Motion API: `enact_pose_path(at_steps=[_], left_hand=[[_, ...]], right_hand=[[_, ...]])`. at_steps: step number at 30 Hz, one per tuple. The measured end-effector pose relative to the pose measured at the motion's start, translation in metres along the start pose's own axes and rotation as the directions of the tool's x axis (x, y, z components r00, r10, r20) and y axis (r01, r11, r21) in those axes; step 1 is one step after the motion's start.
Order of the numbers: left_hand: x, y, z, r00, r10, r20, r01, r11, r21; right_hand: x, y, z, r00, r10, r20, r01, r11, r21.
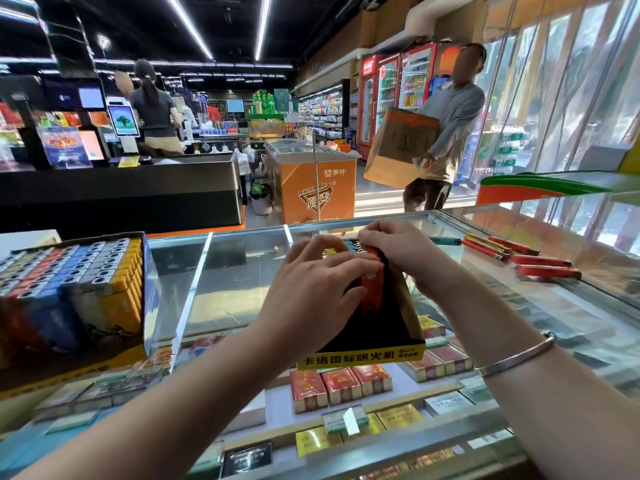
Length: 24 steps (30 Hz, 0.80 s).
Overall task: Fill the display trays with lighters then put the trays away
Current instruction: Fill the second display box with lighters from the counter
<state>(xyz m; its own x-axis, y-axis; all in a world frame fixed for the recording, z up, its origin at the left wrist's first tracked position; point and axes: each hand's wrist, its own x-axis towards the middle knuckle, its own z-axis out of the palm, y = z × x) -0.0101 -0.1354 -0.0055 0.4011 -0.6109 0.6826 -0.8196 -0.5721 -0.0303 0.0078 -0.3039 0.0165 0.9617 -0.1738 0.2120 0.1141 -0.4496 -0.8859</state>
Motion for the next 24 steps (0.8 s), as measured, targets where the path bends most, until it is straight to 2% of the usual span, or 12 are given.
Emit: enact_pose_path(at_steps=[3, 4, 6, 7, 9, 11, 12, 15, 18, 21, 24], left_hand=[[-0.011, -0.009, 0.002, 0.998, -0.006, 0.063, 0.006, 1.000, 0.004], [-0.014, -0.014, 0.003, 0.996, -0.059, 0.072, 0.061, 0.998, -0.023], [-0.016, -0.021, 0.004, 0.964, -0.246, 0.097, 0.260, 0.949, -0.177], [-0.016, -0.023, 0.004, 0.930, -0.343, 0.128, 0.366, 0.882, -0.295], [-0.015, -0.024, 0.004, 0.848, -0.463, 0.257, 0.522, 0.650, -0.551], [-0.014, -0.022, 0.006, 0.795, -0.471, 0.383, 0.582, 0.411, -0.702], [-0.014, -0.021, 0.007, 0.786, -0.465, 0.407, 0.587, 0.357, -0.727], [-0.015, -0.020, 0.009, 0.799, -0.459, 0.388, 0.552, 0.305, -0.776], [-0.014, -0.021, 0.014, 0.799, -0.431, 0.419, 0.545, 0.227, -0.807], [-0.014, -0.023, 0.019, 0.823, -0.388, 0.415, 0.524, 0.236, -0.818], [-0.014, -0.024, 0.021, 0.821, -0.402, 0.405, 0.520, 0.238, -0.820]], right_hand=[[0.001, 0.002, -0.001, 1.000, 0.004, 0.022, -0.004, 1.000, 0.011], [0.001, 0.003, -0.001, 1.000, 0.009, 0.024, -0.009, 1.000, 0.024], [0.003, 0.005, -0.003, 1.000, 0.013, 0.022, -0.013, 0.999, 0.033], [0.004, 0.006, -0.004, 1.000, 0.010, 0.020, -0.010, 0.999, 0.041], [0.007, 0.009, -0.005, 1.000, -0.001, 0.013, 0.001, 0.998, 0.059], [0.010, 0.012, -0.007, 1.000, -0.020, -0.016, 0.021, 0.998, 0.052], [0.011, 0.014, -0.009, 0.999, -0.032, -0.044, 0.034, 0.998, 0.051], [0.017, 0.021, -0.016, 0.982, -0.062, -0.181, 0.068, 0.997, 0.027], [0.028, 0.031, -0.023, 0.944, -0.123, -0.307, 0.073, 0.982, -0.172], [0.038, 0.043, -0.036, 0.923, -0.165, -0.349, -0.028, 0.873, -0.486], [0.049, 0.065, -0.048, 0.952, -0.089, -0.293, -0.139, 0.727, -0.673]])
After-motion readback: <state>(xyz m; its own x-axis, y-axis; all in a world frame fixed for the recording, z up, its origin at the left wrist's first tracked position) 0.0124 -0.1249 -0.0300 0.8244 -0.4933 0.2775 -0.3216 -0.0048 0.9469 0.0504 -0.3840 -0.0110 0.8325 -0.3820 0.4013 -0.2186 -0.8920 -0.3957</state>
